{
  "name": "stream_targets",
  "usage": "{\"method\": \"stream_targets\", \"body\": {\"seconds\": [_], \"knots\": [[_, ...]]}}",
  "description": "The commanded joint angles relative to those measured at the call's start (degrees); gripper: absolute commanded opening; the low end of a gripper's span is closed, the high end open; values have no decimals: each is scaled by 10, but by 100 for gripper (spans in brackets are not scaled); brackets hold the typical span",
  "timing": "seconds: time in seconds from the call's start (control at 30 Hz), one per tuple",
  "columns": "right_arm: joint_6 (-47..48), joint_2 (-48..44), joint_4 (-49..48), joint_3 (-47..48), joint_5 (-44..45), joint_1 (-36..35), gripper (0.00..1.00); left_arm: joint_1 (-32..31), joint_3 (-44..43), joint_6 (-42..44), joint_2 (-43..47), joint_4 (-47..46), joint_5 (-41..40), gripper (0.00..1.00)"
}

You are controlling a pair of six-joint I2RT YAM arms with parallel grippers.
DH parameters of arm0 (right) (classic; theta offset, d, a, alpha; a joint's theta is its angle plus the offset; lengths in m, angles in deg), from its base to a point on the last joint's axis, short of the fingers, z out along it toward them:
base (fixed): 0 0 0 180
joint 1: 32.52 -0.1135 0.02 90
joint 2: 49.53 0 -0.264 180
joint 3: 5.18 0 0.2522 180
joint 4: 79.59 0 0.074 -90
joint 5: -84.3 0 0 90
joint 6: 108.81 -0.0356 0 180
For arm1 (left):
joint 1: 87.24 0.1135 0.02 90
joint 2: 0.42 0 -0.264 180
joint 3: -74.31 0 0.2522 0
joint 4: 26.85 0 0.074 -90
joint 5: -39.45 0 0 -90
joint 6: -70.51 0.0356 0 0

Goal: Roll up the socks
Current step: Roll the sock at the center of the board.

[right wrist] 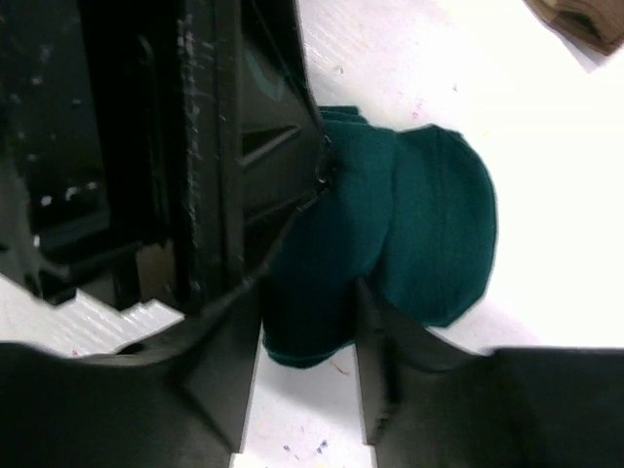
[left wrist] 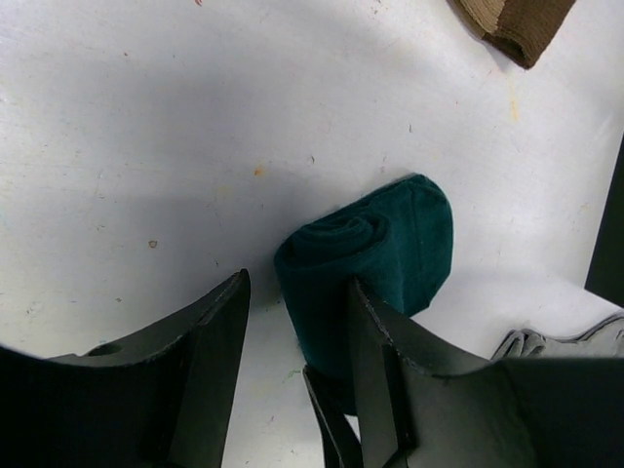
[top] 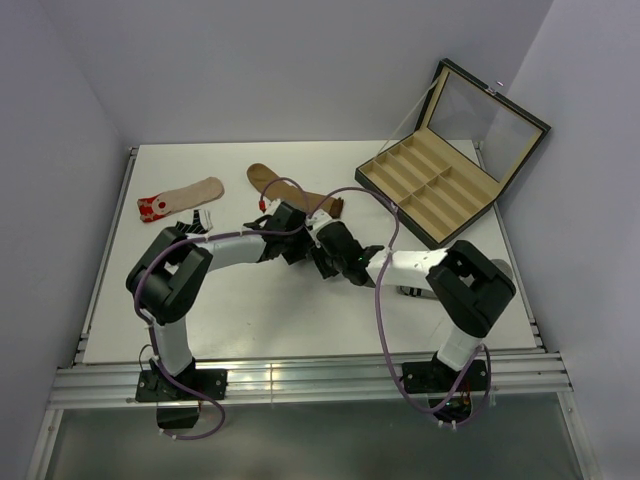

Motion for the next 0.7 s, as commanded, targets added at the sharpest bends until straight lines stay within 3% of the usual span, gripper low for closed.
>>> {"method": "stream_targets", "body": {"seconds": [0.0, 0.03, 0.07, 0.17, 0.2, 0.37, 0.43, 0.67], "knots": [[7, 32, 7, 21, 16, -12, 44, -5, 16, 7, -15, 67, -12, 51], [4, 39, 10, 20, 19, -12, 40, -5, 19, 4, -10, 66, -13, 53], [-1, 41, 14, 21, 17, -11, 27, -5, 28, 1, -5, 61, -14, 55], [-17, 35, 24, 21, -32, 6, 3, -1, 47, -11, 23, 49, -19, 62], [-22, 32, 29, 21, -50, 12, 0, 1, 52, -13, 40, 47, -20, 64], [-76, 20, 36, 23, -241, 69, 0, 5, 84, -28, 91, 35, -32, 72], [-101, 27, 26, 19, -338, 110, 0, 5, 96, -33, 112, 35, -38, 73], [-205, 106, -27, 20, -548, 197, 0, 5, 124, -51, 134, 16, -31, 73]]}}
